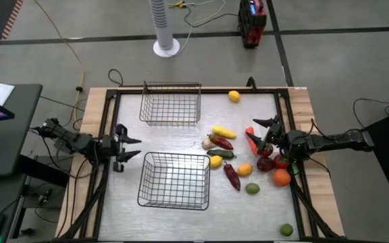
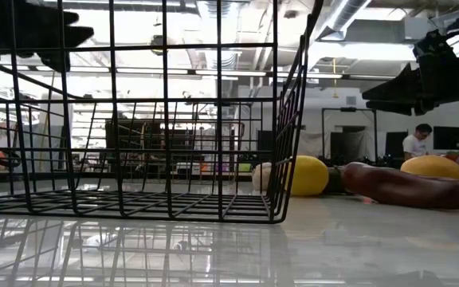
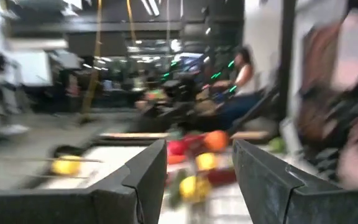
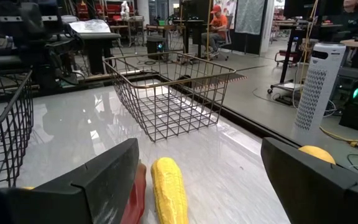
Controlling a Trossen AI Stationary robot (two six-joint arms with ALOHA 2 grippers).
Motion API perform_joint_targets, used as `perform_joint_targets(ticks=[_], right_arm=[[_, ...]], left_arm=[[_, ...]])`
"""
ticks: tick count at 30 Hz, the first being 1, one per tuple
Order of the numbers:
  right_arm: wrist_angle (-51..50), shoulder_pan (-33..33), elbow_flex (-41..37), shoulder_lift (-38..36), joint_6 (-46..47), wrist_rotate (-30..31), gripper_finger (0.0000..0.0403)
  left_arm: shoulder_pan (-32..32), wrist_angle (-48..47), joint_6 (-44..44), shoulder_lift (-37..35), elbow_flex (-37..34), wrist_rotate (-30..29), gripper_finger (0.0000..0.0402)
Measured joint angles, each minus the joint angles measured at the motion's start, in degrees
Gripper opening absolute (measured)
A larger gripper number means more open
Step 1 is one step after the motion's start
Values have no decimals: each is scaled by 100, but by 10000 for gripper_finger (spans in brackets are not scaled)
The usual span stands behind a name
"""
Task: Sort produce into baskets
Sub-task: Put the red chili pepper into the top wire basket
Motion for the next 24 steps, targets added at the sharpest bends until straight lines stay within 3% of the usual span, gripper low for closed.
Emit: perform_joint_targets(ticks=[7, 12, 17, 24], right_arm=[[78, 14, 2, -2, 13, 1, 365], [54, 13, 3, -2, 136, 1, 365], [5, 13, 2, -2, 166, -31, 365], [140, 13, 4, 0, 178, -1232, 365]], left_arm=[[1, 577, -1396, 0, 4, 179, 171], [2, 640, -1611, 0, 4, -663, 171], [2, 604, -1981, 0, 4, -1082, 171], [37, 875, -1409, -3, 2, -1868, 171]])
